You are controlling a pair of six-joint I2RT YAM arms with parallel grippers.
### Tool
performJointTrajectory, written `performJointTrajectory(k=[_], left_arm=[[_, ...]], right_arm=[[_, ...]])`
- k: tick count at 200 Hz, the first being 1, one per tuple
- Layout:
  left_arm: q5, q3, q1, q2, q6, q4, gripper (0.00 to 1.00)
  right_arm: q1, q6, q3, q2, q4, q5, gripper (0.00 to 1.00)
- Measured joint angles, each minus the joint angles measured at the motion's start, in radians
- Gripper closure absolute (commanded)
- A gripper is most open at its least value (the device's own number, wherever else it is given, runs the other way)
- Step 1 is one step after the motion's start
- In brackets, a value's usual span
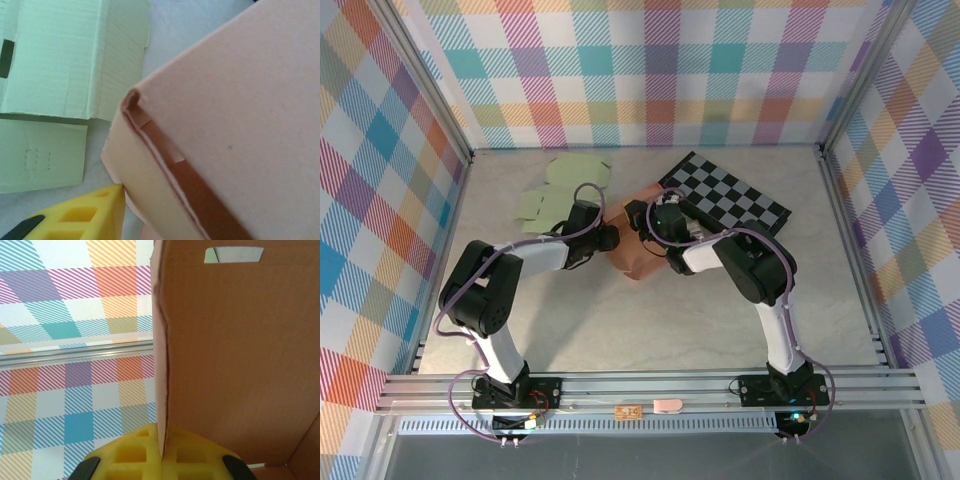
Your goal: Fold the paper box
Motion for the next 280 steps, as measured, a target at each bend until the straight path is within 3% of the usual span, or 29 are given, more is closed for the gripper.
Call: performJointTrajectory(k=[53, 99, 136, 167, 229, 249, 280], left_arm=[[-0.085, -0.003, -0.033, 0.007, -0.046, 0.029, 0.73], [-0.141, -0.008, -0.055, 0.019, -0.06, 0.06, 0.67], [-0.192, 0.002, -0.073, 0.045, -0.068, 0.066, 0.69], [-0.237, 0.032, -0.081, 0.062, -0.083, 0.035, 0.85], [-0.307, 0.053, -0.098, 0.064, -0.087, -0.023, 1.0], [-0.318, 0.068, -0.103, 0.065, -0.094, -0.055, 1.0], [-0.328, 0.117, -0.103, 0.072, -0.125, -0.137, 1.0]], right_arm=[[0.0, 0.033, 0.002, 0.0, -0.006, 0.016, 1.0], [0.001, 0.06, 0.006, 0.0, -0.013, 0.031, 1.0], [0.002, 0.071, 0.017, -0.001, -0.033, 0.035, 1.0], [0.002, 0.082, 0.018, -0.008, -0.053, 0.049, 1.0], [0.012, 0.093, 0.018, -0.033, -0.097, 0.056, 1.0], [0.012, 0.097, 0.018, -0.05, -0.135, 0.06, 0.85], [0.014, 0.114, 0.013, -0.111, -0.278, 0.067, 0.49]])
